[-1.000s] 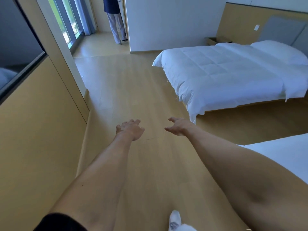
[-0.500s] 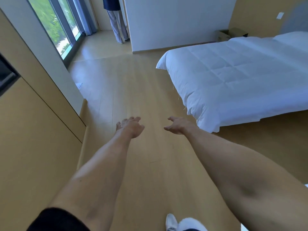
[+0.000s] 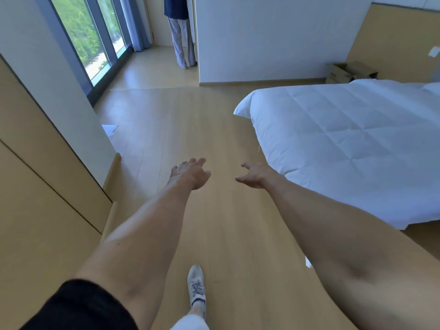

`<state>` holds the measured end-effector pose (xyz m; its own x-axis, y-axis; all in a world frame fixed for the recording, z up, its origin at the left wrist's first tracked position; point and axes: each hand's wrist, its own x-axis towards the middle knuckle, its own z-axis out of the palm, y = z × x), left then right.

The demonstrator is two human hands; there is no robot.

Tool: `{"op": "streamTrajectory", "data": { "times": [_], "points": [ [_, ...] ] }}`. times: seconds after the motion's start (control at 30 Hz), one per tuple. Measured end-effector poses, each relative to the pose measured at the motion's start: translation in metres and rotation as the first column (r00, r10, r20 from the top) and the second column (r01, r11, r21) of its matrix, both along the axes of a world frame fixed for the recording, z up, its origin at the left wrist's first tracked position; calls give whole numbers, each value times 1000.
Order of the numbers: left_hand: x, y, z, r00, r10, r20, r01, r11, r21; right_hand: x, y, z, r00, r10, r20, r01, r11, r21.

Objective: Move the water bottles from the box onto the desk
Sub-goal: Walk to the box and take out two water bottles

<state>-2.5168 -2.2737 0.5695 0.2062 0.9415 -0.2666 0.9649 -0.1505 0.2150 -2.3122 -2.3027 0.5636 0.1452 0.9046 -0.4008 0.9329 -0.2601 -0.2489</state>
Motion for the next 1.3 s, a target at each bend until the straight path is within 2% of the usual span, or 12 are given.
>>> {"op": "streamTrajectory", "data": {
  "times": [0.23,0.53,0.77,1.03,1.3],
  "points": [
    [-12,193,5,999,-20,41,19,1000,15,-15,177,18,999,-23,29,23,1000,-1],
    [-5,376,15,998,-39,39,38,999,28,-12,357,29,999,-44,10,44,999,9],
    [30,507,0,999,-43,2,43,999,29,23,489,13,999,-41,-10,41,999,13],
    [85,688,8,1000,16,-9,-15,999,36,84,688,16,999,11,-30,-11,1000,26],
    [129,835,7,999,38,-28,-38,999,20,121,844,14,998,58,28,-59,998,10]
  ]
}}
